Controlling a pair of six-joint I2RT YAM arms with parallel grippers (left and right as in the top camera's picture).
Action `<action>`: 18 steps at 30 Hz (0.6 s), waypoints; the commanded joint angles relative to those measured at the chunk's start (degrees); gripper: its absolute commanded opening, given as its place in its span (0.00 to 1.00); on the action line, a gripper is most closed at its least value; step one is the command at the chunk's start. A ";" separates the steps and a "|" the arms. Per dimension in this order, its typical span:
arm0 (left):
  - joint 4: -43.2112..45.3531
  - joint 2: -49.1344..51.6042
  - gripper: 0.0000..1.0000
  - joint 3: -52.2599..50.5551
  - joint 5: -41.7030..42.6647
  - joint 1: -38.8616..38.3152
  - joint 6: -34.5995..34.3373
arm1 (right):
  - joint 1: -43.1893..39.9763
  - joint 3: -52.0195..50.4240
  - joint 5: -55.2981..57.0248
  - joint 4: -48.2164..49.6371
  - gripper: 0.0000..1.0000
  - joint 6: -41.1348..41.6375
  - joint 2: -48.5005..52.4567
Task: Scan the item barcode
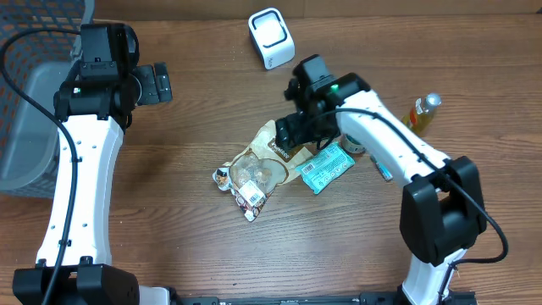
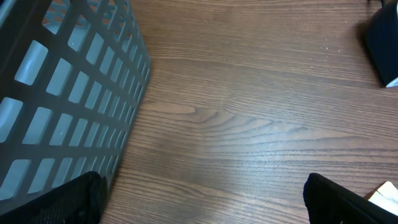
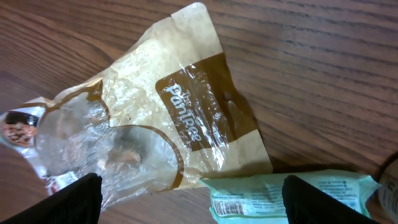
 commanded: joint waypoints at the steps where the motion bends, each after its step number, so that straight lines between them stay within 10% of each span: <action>1: 1.07 0.20 1.00 0.39 -1.77 -0.37 0.44 | -2.45 1.88 -5.68 -0.70 0.91 -3.23 -0.81; 18: 7.10 0.28 1.00 0.39 -10.60 -0.39 6.23 | -3.08 1.84 -6.60 -0.46 0.95 -5.84 -0.79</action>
